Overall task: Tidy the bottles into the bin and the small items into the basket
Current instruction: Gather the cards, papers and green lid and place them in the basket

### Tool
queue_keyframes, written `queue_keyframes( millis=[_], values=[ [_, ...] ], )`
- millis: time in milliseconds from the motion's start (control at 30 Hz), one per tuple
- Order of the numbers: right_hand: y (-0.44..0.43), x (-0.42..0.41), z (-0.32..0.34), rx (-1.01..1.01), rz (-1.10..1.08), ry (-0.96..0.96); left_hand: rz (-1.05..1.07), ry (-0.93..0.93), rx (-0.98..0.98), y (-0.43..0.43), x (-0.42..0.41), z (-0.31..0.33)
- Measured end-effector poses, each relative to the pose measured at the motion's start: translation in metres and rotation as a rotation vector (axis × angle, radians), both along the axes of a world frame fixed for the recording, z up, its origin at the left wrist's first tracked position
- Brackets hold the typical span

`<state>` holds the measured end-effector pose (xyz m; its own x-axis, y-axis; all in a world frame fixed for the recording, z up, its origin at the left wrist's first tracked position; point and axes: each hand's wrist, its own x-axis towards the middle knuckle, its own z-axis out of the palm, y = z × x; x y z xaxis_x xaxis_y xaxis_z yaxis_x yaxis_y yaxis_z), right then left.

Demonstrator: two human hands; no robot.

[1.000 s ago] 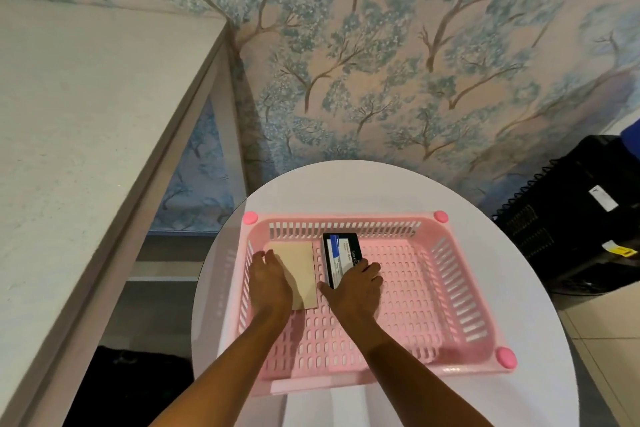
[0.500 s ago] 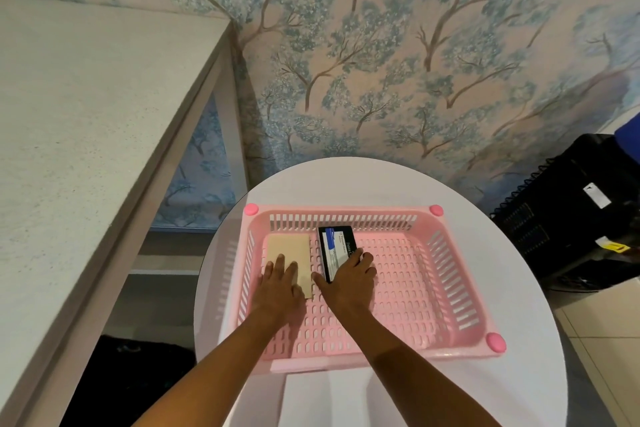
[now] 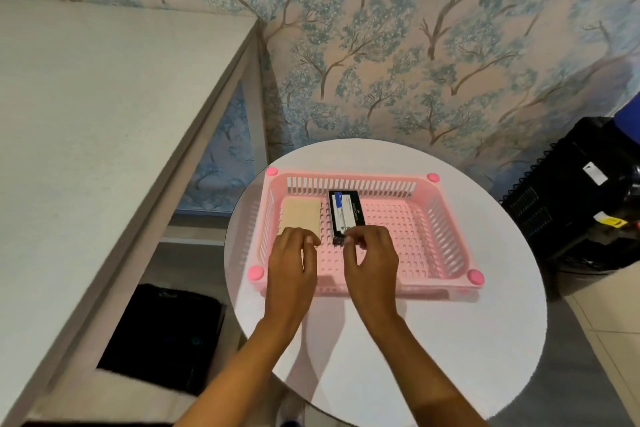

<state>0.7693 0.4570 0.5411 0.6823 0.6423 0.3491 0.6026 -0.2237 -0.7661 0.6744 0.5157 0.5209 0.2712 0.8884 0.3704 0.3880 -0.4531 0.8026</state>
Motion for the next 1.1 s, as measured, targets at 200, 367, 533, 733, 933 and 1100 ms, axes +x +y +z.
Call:
queue_keyframes(
  millis=[200,367,533,733,933,1100],
  values=[
    [-0.05,-0.057,0.019,0.152,0.169,-0.042,0.101,-0.05,0.03,-0.066,-0.058,0.023],
    [-0.091,-0.111,0.033,0.237,0.331,-0.11,0.202,-0.032,0.125,-0.125,-0.128,0.046],
    [-0.121,-0.189,0.042,0.322,0.613,-0.027,0.363,-0.038,0.191,-0.16,-0.212,0.047],
    [-0.125,-0.31,0.047,0.344,0.912,-0.045,0.644,-0.031,0.176,-0.197,-0.346,0.044],
    [-0.142,-0.472,0.026,0.252,1.125,0.01,0.91,0.017,0.124,-0.254,-0.528,0.031],
    [-0.157,-0.6,0.013,0.162,1.218,0.08,1.079,0.053,0.073,-0.292,-0.658,0.022]
  ],
)
